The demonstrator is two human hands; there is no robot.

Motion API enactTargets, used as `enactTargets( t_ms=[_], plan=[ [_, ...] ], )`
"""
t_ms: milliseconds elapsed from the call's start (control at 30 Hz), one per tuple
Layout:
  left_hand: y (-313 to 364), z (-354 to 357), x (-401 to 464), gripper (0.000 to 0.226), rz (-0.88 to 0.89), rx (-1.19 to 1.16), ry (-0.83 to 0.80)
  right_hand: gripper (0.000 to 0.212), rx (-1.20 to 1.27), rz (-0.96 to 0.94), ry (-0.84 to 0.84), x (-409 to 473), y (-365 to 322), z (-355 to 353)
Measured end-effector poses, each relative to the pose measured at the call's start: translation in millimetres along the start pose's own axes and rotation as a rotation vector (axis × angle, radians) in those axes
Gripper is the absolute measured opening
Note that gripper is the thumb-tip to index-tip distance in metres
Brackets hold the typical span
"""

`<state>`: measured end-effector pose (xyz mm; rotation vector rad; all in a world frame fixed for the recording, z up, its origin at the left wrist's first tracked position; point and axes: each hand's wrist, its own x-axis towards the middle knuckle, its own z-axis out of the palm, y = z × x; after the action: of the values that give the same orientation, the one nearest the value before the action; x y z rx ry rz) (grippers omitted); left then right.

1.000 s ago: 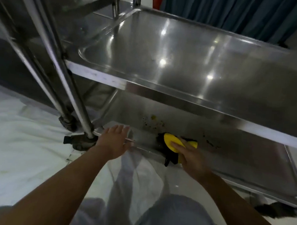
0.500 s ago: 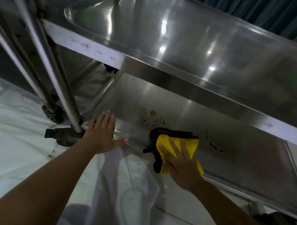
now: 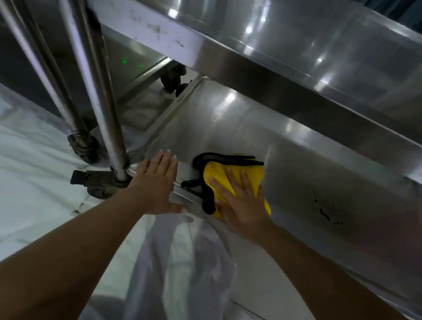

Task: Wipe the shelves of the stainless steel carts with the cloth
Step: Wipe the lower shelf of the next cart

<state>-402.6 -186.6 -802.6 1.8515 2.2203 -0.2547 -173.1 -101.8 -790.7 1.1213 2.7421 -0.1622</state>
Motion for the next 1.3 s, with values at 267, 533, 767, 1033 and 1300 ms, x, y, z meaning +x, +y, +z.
enactTargets(
  t_ms=[267, 533, 767, 1033, 1300],
  plan=[
    [4, 2, -1, 0.123, -0.058, -0.025, 0.053, 0.048, 0.091, 0.018, -0.064, 15, -8, -9],
    [8, 3, -5, 0.123, -0.085, -0.062, 0.113, 0.055, 0.156, 0.091, -0.073, 160, -50, -27],
    [11, -11, -7, 0.133, -0.103, -0.192, 0.044, 0.053, 0.169, 0.076, 0.015, 121, -24, -21],
    [17, -8, -6, 0.105, -0.14, -0.087, 0.01, 0.049, 0.177, 0.011, -0.034, 40, -5, -10],
    [20, -10, -9, 0.105, -0.155, -0.086, 0.024, 0.05, 0.164, 0.064, -0.058, 165, -47, -29]
  ],
)
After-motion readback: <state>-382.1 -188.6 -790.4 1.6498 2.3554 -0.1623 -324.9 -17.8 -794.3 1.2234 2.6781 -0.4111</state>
